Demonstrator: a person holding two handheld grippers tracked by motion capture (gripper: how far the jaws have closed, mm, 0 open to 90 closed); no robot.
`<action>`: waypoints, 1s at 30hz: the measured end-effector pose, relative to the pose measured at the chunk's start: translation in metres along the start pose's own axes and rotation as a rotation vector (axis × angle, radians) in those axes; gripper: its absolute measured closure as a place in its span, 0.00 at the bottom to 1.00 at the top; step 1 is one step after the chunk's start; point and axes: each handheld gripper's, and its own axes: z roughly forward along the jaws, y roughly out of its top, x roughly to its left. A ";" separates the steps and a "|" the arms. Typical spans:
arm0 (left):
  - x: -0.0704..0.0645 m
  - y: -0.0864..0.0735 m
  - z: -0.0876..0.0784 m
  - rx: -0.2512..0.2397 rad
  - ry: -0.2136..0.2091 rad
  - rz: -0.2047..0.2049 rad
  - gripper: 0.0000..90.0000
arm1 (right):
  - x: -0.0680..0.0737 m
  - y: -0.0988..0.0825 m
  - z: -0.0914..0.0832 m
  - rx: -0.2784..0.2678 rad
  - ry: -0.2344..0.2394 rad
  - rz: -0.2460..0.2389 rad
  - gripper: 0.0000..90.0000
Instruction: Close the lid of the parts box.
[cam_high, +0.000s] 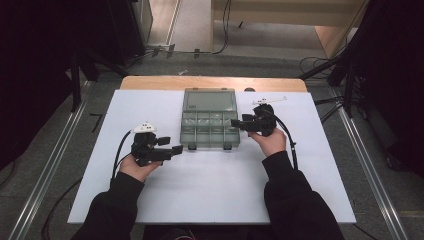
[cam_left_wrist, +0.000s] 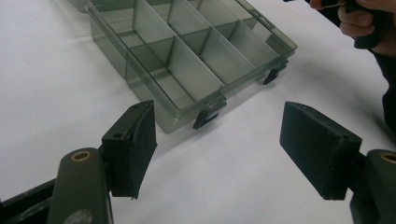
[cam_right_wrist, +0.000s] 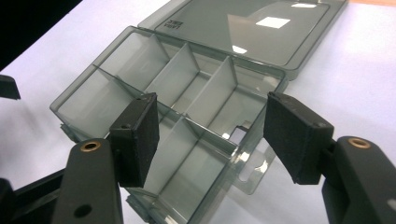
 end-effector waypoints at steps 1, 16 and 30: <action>0.000 0.001 0.001 -0.003 0.000 -0.003 0.31 | 0.000 0.000 0.000 0.001 -0.004 -0.001 0.38; 0.009 0.027 0.020 -0.001 0.032 -0.005 0.31 | -0.009 0.004 -0.007 -0.003 -0.018 0.008 0.38; 0.019 0.037 0.038 -0.014 0.063 0.004 0.31 | -0.012 0.003 -0.003 0.011 -0.047 0.001 0.38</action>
